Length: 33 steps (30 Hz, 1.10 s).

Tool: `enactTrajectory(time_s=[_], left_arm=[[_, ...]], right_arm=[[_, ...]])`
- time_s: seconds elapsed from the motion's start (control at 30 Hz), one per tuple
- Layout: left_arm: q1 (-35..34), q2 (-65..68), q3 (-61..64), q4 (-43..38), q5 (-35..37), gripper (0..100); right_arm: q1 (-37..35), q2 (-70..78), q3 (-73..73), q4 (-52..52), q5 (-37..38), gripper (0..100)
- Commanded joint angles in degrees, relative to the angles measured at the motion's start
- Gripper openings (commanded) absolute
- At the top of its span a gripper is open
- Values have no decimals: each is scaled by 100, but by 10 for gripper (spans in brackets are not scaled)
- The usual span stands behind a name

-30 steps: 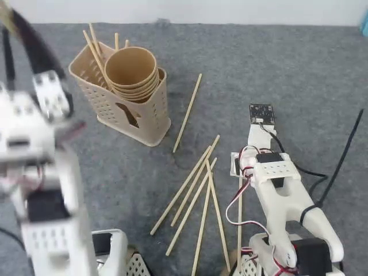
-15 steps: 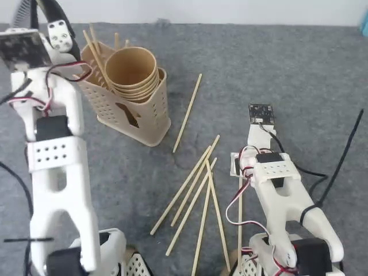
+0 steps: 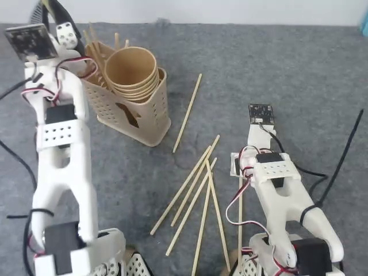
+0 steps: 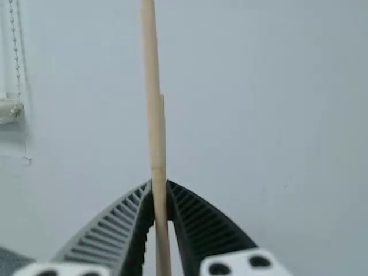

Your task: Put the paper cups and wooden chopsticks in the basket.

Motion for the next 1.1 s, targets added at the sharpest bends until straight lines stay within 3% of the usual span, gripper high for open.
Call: enactTrajectory(time_s=[0.0,0.27,0.47,0.53,0.87,1.07], left_arm=[[9,220,-277,-299,44,13],[0,352,-189,-193,0,23],[-18,-404,-92,1459,44,272],[-9,-782,-31,1890,53,309],[-466,-3033,-4,3033,53,234],[-1538,-3956,31,3842,211,233]], right_arm=[[48,-189,-53,-84,79,8],[57,-189,-53,-92,79,8],[57,-189,-53,-92,79,8],[57,-189,-53,-92,79,8],[57,-180,-53,-92,79,8],[48,-180,-53,-92,79,8]])
